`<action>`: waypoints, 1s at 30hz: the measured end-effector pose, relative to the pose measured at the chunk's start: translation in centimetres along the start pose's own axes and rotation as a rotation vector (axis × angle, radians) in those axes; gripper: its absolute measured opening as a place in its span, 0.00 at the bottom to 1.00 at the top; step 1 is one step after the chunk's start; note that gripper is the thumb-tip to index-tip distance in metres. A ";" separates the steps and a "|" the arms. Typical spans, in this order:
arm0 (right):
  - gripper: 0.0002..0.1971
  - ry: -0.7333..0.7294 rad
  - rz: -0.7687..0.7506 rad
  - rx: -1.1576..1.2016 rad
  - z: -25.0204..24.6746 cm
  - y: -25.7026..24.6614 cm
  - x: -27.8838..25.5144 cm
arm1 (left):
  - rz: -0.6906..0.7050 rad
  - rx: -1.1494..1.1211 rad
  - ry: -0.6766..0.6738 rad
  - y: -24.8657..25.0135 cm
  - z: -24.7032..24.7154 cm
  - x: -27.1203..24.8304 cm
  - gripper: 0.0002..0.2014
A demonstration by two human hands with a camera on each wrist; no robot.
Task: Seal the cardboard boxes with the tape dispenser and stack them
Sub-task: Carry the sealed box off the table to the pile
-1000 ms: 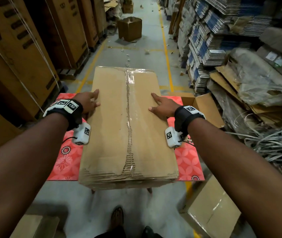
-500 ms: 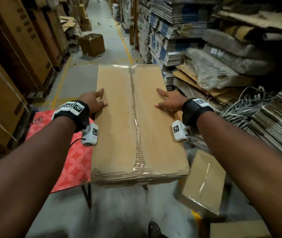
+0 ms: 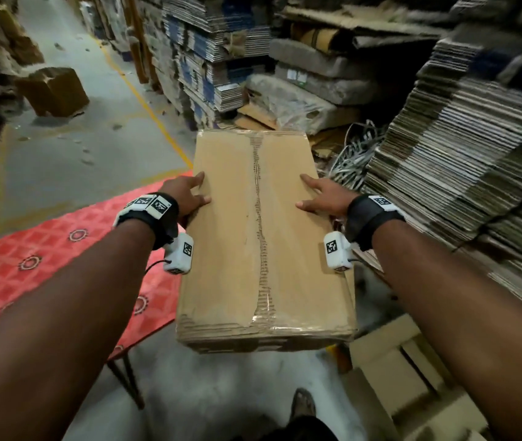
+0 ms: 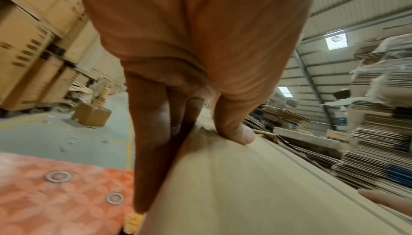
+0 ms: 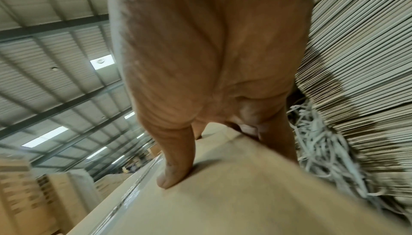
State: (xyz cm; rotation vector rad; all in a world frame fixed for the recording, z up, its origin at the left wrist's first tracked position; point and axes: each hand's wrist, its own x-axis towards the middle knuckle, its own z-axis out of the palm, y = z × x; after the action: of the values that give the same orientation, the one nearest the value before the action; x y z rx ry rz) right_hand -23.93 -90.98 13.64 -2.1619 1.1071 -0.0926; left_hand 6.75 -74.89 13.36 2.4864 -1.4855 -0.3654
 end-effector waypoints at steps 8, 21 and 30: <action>0.44 0.074 0.117 0.118 -3.7 8.7 -3.4 | 0.153 0.015 -0.057 9.4 4.0 3.1 0.36; 0.46 0.080 0.205 0.214 -11.2 24.6 -1.2 | 0.153 0.039 -0.086 24.0 13.4 11.1 0.35; 0.43 0.068 0.243 0.186 -11.8 34.5 2.0 | 0.036 -0.101 -0.108 29.6 21.6 14.5 0.33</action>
State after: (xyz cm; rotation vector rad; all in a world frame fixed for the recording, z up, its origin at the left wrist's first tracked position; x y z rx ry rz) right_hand -50.56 -112.48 1.02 -1.8590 1.3368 -0.1537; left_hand -18.10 -102.76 0.84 2.3926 -1.5105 -0.5611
